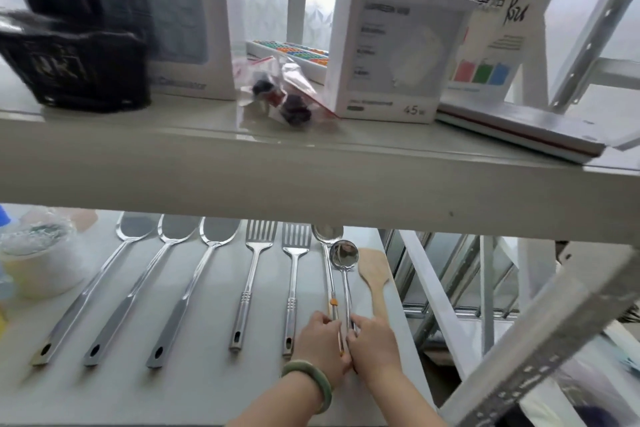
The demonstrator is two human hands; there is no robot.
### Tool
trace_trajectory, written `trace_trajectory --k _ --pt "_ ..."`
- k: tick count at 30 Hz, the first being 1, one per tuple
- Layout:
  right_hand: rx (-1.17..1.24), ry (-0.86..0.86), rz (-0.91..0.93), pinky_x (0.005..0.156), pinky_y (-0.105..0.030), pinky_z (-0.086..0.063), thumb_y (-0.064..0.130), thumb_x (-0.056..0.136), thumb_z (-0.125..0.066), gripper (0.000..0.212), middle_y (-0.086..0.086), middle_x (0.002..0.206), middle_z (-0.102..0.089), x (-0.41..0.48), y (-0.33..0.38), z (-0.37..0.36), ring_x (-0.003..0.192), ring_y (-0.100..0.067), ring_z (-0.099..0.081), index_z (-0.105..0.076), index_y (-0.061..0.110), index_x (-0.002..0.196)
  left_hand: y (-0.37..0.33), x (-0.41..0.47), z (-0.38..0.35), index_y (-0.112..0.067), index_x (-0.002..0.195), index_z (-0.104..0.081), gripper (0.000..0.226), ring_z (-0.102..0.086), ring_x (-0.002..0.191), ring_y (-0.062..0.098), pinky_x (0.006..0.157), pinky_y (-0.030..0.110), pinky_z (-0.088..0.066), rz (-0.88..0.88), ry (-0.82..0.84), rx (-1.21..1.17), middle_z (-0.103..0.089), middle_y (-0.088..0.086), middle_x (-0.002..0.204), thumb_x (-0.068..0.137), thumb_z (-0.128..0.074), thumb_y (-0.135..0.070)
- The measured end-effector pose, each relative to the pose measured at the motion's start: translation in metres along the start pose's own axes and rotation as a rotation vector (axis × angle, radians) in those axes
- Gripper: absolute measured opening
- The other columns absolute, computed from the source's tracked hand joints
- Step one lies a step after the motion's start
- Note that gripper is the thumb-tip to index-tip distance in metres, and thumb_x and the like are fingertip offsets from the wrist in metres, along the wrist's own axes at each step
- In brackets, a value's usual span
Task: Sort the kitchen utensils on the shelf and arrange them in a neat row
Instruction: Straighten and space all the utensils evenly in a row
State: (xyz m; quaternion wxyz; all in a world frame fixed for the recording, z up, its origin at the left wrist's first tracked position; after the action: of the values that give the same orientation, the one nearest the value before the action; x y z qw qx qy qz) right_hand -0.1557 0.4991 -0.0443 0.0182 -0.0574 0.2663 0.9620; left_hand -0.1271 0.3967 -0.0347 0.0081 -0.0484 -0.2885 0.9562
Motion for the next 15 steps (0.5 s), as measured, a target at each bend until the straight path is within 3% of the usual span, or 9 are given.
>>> trace_trajectory --k 7,15 --pt "-0.011 0.005 0.019 0.084 -0.033 -0.047 0.022 0.083 -0.055 0.026 -0.011 0.104 -0.067 0.000 -0.006 0.005 0.096 -0.026 -0.061 -0.064 0.013 0.106 -0.002 0.003 -0.006 -0.017 0.091 -0.058 0.026 -0.059 0.095 0.025 0.087 0.030 -0.049 0.028 -0.026 -0.049 -0.051 0.005 0.114 0.069 -0.054 -0.031" --pt "-0.006 0.087 0.000 0.081 -0.029 -0.050 0.014 0.078 -0.051 0.040 -0.004 0.101 -0.066 -0.007 -0.017 0.010 0.093 -0.022 -0.060 -0.057 0.023 0.117 0.001 0.006 -0.009 -0.016 0.116 -0.056 0.047 -0.058 0.095 0.020 0.090 0.024 -0.046 0.072 -0.032 -0.129 -0.051 0.003 0.114 0.072 -0.055 -0.032"
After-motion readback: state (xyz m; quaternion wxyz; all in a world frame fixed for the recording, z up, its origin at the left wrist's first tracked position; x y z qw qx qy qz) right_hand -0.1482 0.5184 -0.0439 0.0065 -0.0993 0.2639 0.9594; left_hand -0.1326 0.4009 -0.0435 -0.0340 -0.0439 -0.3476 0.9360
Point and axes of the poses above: each hand's wrist, its own x-axis towards the middle knuckle, its own z-axis out of the back of the hand, y = z × x, the point moved 6 cm from there along x, towards the middle knuckle
